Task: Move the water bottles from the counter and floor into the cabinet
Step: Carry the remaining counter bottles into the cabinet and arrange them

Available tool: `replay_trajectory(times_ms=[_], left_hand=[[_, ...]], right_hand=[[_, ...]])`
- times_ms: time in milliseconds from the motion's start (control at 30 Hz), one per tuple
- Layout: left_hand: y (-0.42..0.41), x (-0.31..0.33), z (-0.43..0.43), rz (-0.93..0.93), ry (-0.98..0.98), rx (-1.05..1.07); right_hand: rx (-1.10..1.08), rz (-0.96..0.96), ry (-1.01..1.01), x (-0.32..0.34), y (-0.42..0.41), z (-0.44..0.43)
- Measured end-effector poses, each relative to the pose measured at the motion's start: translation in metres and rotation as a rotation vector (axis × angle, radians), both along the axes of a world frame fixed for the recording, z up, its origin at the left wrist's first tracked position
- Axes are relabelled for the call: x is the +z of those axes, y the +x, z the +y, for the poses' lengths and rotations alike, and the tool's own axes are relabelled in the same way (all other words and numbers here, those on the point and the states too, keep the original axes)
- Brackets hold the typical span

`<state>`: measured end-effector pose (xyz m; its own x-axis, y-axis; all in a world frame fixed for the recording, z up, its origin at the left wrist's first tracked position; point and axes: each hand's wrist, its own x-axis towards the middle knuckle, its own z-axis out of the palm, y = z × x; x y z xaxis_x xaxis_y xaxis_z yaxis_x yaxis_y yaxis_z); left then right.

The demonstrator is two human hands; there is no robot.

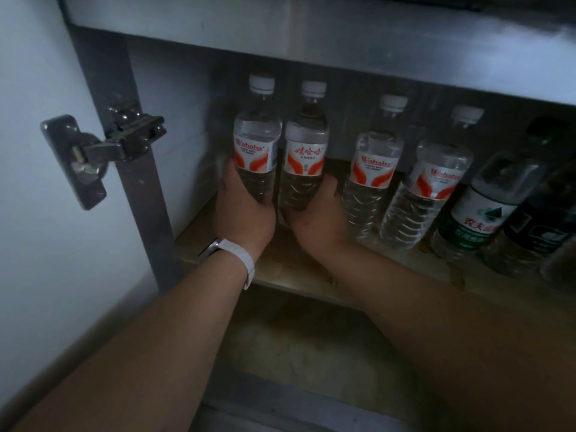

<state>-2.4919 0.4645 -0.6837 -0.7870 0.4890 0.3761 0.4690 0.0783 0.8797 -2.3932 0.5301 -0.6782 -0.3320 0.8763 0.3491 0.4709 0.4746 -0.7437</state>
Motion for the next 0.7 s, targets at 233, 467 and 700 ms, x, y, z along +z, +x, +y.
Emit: replay_trajectory(times_ms=[233, 467, 700], left_hand=[[0.0004, -0.0040, 0.0023, 0.017, -0.032, 0.019], [-0.0001, -0.0037, 0.0032, 0.019, -0.042, 0.010], [-0.0004, -0.0046, 0.0062, 0.022, -0.054, 0.024]], right_hand=[[0.019, 0.069, -0.100, -0.0028, -0.0041, -0.0056], [-0.066, 0.046, -0.068, -0.0032, -0.0089, -0.0055], [-0.071, 0.040, -0.017, -0.0067, -0.0021, -0.0041]])
